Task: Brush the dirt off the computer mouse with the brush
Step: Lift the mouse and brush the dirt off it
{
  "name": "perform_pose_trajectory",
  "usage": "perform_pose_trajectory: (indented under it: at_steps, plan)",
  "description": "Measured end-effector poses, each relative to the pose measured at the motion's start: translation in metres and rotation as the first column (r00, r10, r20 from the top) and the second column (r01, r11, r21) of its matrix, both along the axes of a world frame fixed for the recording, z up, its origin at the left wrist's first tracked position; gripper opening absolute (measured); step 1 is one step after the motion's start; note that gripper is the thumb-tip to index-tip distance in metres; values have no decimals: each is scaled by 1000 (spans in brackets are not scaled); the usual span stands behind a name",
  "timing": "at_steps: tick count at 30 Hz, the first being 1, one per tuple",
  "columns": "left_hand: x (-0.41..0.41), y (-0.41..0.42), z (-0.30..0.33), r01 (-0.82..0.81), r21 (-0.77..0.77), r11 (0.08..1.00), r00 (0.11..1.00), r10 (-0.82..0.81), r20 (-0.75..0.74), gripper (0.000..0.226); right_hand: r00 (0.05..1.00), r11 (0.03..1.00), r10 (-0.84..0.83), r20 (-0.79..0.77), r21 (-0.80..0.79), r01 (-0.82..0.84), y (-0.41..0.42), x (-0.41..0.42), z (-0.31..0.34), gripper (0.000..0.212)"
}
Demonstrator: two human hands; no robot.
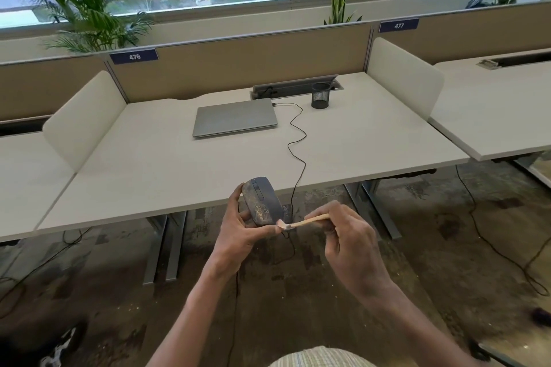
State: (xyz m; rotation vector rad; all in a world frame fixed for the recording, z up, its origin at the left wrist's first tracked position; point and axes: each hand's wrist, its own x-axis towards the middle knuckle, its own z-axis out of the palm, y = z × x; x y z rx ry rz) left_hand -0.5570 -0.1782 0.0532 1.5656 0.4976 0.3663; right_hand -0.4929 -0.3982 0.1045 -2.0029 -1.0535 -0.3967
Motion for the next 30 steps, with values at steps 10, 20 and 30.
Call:
perform_pose_trajectory:
  at_steps: [10, 20, 30]
  plan:
    - [-2, 0, 5, -14, -25, 1000, 1000, 15, 17, 133, 999, 999, -20, -43, 38, 22, 2, 1, -2, 28]
    - [-3, 1, 5, -8, -29, 1000, 999, 9, 36, 130, 999, 997, 7, -45, 81, -4, 4, 7, -8, 29]
    - [-3, 5, -1, 58, -45, 997, 998, -57, 12, 137, 986, 978, -71, -148, 182, 97, 15, 25, -6, 22]
